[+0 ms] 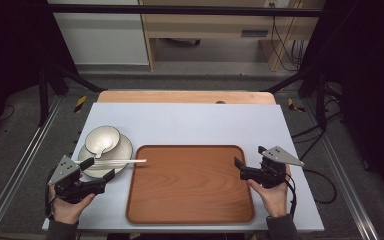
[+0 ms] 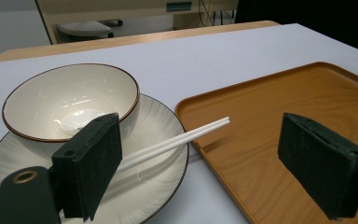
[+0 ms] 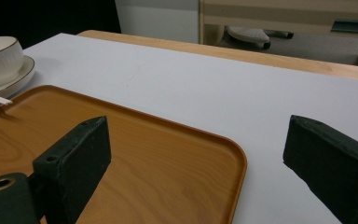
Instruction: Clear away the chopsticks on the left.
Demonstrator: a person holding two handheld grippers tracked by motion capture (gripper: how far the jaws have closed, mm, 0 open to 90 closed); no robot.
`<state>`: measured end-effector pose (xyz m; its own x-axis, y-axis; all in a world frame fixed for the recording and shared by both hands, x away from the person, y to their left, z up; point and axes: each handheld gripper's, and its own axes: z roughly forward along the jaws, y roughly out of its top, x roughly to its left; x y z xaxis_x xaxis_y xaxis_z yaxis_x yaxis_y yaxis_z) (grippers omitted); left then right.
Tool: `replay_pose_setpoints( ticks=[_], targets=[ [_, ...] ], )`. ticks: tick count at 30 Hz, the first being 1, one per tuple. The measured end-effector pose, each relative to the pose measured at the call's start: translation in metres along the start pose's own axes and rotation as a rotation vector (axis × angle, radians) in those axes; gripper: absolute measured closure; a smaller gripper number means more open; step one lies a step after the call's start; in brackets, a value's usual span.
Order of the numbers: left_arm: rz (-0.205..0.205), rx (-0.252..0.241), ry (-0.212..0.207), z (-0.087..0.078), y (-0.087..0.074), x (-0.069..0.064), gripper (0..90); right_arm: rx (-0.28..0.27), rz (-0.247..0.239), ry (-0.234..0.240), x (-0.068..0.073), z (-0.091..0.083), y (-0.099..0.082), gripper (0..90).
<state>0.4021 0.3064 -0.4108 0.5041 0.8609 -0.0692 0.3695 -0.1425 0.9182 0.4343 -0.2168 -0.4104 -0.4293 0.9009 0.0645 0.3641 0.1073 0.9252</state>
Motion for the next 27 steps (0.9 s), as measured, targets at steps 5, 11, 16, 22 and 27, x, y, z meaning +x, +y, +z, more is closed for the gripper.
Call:
replay_pose_setpoints(
  ticks=[5,11,16,22,27],
  targets=[
    [0.041,0.045,-0.029,-0.002,-0.004,0.006,12.7,0.018,0.005,-0.005,-0.002,0.001,-0.003,7.7],
    [0.068,0.088,-0.029,-0.001,-0.008,0.013,12.2,0.026,-0.009,-0.007,0.002,0.002,-0.003,7.8],
    [0.094,0.138,-0.036,-0.001,-0.013,0.023,12.3,0.033,-0.009,-0.001,0.003,0.004,-0.003,7.8],
    [0.099,0.176,-0.032,0.001,-0.018,0.034,14.4,0.051,-0.005,-0.003,0.002,0.007,-0.006,7.9],
    [0.107,0.213,-0.010,0.008,-0.022,0.042,18.9,0.049,-0.005,0.001,0.003,0.007,-0.005,8.2]
  ],
)
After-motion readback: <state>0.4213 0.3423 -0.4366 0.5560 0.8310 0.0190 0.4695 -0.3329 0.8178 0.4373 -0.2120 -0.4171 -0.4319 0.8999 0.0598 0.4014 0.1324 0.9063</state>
